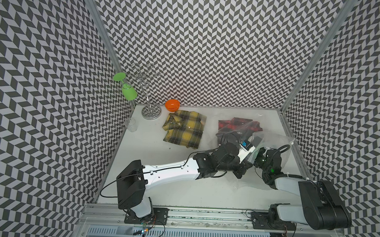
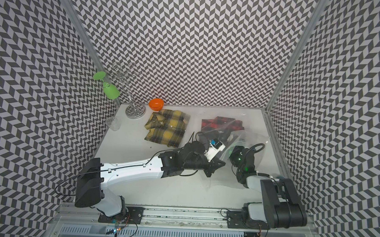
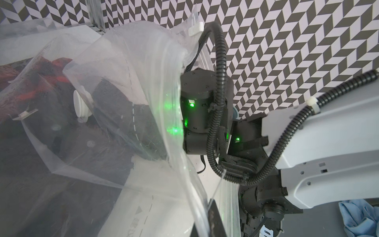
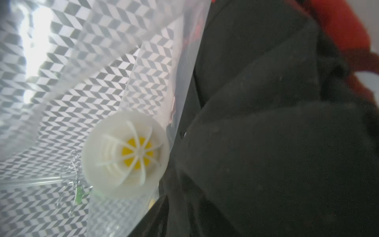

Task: Place the folded shirt into the vacuum bag
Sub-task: Place the shirt in the vacuum bag.

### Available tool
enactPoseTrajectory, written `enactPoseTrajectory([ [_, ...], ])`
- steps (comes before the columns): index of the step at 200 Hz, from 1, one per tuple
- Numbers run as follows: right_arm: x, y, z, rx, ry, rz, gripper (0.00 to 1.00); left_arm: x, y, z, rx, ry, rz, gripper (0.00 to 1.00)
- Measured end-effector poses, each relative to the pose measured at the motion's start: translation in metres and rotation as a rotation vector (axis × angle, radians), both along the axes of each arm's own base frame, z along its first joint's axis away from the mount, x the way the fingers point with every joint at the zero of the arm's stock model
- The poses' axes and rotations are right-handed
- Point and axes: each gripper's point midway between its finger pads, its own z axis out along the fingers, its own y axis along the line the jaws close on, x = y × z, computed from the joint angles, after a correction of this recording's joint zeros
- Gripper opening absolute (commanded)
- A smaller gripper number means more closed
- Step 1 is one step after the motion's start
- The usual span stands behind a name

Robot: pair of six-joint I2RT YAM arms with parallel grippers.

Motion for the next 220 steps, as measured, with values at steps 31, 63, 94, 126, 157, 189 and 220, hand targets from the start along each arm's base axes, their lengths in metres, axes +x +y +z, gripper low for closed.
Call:
enactPoseTrajectory([
  [31,-0.026,0.014,-0.014,0.019,0.057,0.042,0.59,-0.001,-0.006,-0.005,0.007,0.012,-0.018,0.0],
  [63,-0.031,0.032,-0.027,0.038,0.101,0.089,0.52,-0.002,-0.013,-0.002,0.001,0.007,-0.033,0.0],
  [94,-0.021,0.037,-0.045,0.083,0.144,0.071,0.35,-0.008,-0.015,0.0,0.003,-0.005,-0.049,0.0],
  [126,0.012,0.038,-0.036,0.089,0.113,0.033,0.31,-0.018,-0.017,-0.003,0.017,-0.006,-0.071,0.0],
  [157,0.054,0.036,-0.002,0.076,0.004,-0.014,0.31,-0.024,-0.013,-0.008,0.027,0.0,-0.083,0.0],
  [189,0.08,0.033,0.01,0.057,-0.045,-0.041,0.33,-0.027,-0.007,-0.008,0.028,0.0,-0.087,0.0],
  [220,0.068,0.029,-0.017,0.048,0.005,-0.044,0.47,-0.02,-0.003,-0.007,0.029,0.0,-0.071,0.0],
])
